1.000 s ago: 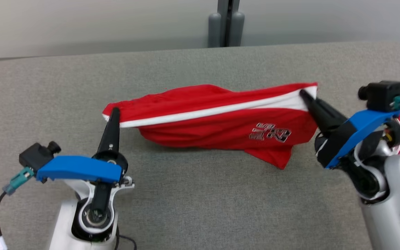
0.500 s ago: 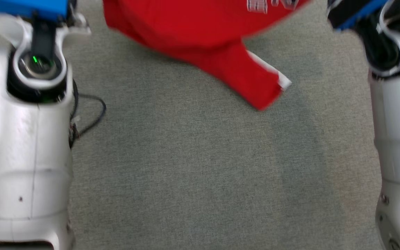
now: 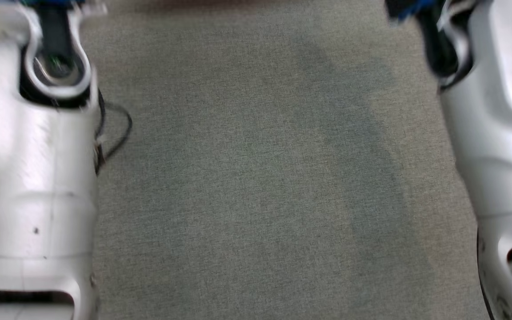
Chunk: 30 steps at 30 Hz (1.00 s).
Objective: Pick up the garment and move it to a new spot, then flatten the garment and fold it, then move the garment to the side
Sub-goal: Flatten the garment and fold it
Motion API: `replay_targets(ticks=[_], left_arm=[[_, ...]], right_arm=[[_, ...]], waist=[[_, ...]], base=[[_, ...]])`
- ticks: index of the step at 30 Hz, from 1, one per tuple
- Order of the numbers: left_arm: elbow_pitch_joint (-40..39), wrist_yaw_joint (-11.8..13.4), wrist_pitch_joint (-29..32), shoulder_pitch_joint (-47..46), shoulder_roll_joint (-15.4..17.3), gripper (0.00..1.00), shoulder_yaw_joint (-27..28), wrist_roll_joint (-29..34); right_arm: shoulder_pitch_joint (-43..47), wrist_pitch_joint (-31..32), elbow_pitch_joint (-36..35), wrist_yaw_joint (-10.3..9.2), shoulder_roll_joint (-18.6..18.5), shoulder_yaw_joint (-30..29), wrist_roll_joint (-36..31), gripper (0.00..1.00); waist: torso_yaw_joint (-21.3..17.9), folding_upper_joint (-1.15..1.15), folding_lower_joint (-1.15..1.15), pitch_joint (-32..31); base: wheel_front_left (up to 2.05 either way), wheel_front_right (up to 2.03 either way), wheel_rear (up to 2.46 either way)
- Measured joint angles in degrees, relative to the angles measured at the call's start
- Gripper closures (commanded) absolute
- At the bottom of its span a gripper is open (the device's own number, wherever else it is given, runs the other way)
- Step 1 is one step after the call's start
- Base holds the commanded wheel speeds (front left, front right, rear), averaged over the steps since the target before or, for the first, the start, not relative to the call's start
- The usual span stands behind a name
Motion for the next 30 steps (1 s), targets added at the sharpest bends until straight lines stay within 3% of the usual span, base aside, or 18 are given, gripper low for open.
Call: replay_targets(ticks=[5, 11, 16, 20, 25, 30], left_arm=[[6.0, -2.8, -1.8, 10.8, -0.3, 1.0, -1.6, 0.7], [10.1, -5.1, -1.1, 23.5, 1.7, 1.0, -8.9, 6.2], [7.8, -5.6, 1.7, 31.3, 2.7, 1.0, -12.4, 6.2], [3.9, -5.6, 4.7, 38.1, 5.9, 1.0, -16.5, 8.9], [-4.4, -2.3, 9.9, 46.3, 9.6, 1.0, -19.8, 11.1], [-17.7, 2.2, 18.1, 54.9, 13.8, 1.0, -21.9, 10.1]], right_arm=[[10.4, 1.3, 3.3, 0.01, -1.8, 3.9, 4.6, 1.0], [22.4, 6.2, 3.2, 0.01, -4.9, 8.4, 9.2, 1.0], [30.4, 12.0, -2.7, 0.01, -8.7, 9.8, 10.9, 1.0], [38.4, 20.6, -10.8, 0.01, -12.0, 10.5, 12.2, 1.0], [49.1, 32.3, -24.4, 0.02, -15.4, 6.8, 13.7, 1.0], [61.3, 44.8, -39.1, 0.01, -16.8, -0.1, 13.1, 1.0]], waist=[[0.2, 0.0, -0.01, -0.8], [1.3, 0.0, -0.01, -3.8], [2.4, 0.0, -0.02, -7.5], [3.5, 0.0, -0.02, -10.8], [4.1, 0.0, -0.02, -14.3], [4.9, 0.0, -0.02, -15.7]], base=[[0.0, 0.0, 0.0], [0.0, 0.0, 0.0], [0.0, 0.0, 0.0], [0.0, 0.0, 0.0], [0.0, 0.0, 0.0], [0.0, 0.0, 0.0]])
